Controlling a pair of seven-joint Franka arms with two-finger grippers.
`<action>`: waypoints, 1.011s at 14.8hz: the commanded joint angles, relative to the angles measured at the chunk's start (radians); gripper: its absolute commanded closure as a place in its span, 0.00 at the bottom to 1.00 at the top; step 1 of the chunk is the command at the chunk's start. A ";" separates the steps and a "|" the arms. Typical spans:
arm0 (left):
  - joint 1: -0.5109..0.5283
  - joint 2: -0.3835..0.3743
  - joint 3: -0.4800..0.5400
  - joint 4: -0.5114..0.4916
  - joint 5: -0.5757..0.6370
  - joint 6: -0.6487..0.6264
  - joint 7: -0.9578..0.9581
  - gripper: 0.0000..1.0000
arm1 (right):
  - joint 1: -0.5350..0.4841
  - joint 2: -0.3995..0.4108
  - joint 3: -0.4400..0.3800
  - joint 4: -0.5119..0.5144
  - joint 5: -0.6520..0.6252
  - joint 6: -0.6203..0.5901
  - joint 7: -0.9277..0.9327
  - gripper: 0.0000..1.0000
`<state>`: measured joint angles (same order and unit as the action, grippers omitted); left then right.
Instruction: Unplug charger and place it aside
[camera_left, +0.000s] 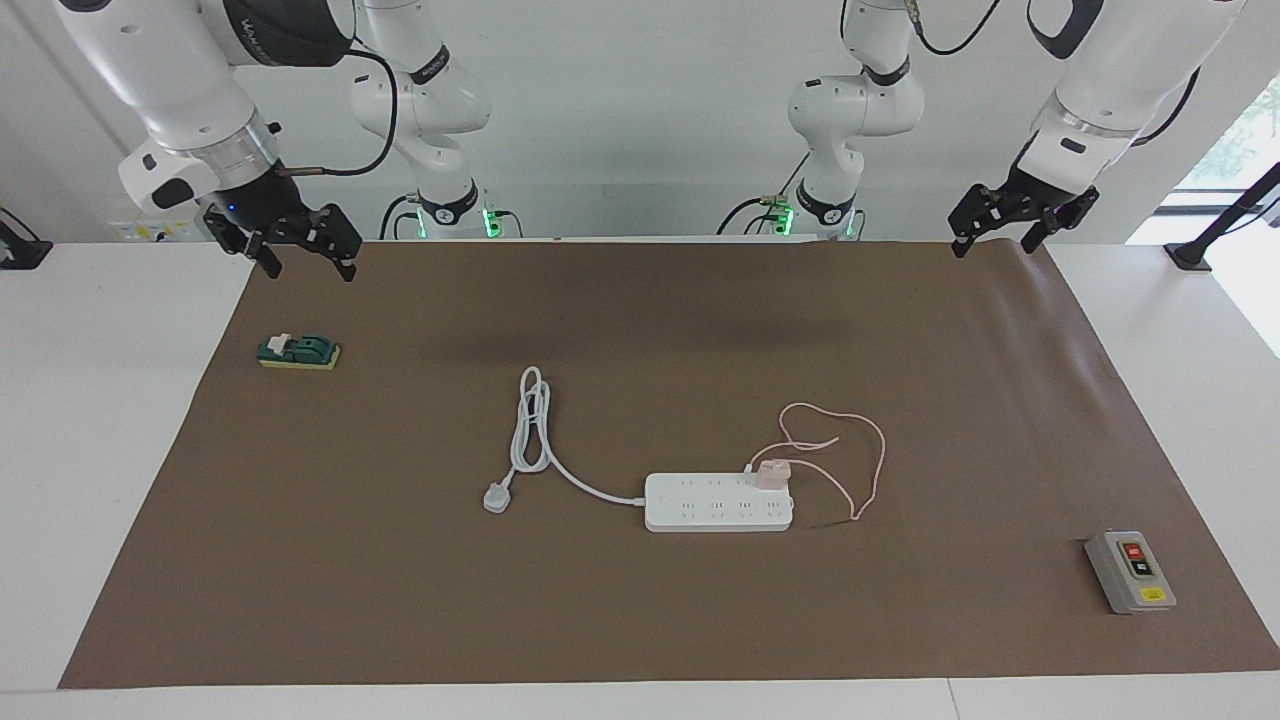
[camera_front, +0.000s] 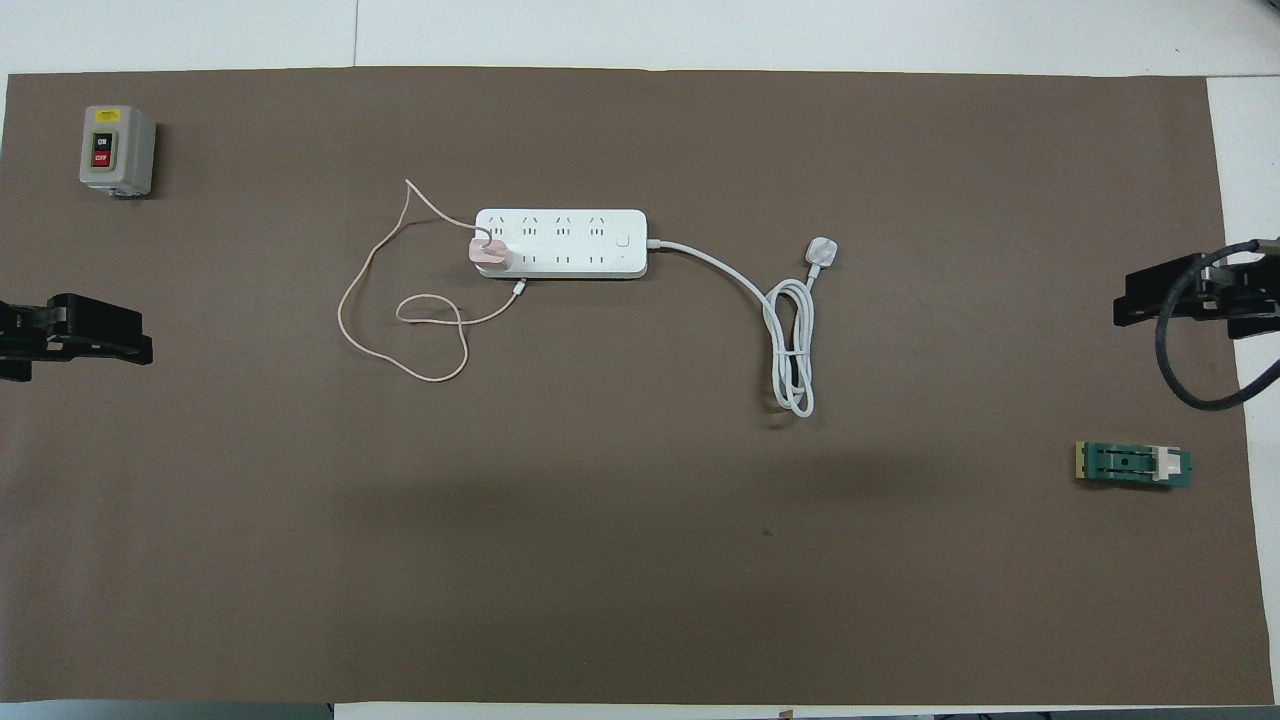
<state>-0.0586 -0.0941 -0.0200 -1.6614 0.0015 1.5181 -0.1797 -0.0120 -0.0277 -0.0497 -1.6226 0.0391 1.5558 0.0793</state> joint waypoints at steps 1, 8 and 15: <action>0.005 0.040 -0.018 0.066 0.009 -0.008 -0.154 0.00 | -0.013 -0.009 0.010 -0.003 0.013 0.032 0.087 0.00; -0.058 0.217 -0.021 0.219 -0.017 -0.047 -0.722 0.00 | -0.016 0.075 0.017 -0.002 0.220 0.049 0.951 0.00; -0.204 0.304 -0.020 0.186 -0.015 0.201 -1.173 0.00 | 0.078 0.186 0.019 0.013 0.378 0.216 1.378 0.00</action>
<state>-0.2291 0.1736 -0.0516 -1.4728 -0.0169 1.6649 -1.2349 0.0705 0.1341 -0.0331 -1.6238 0.3422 1.7358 1.3700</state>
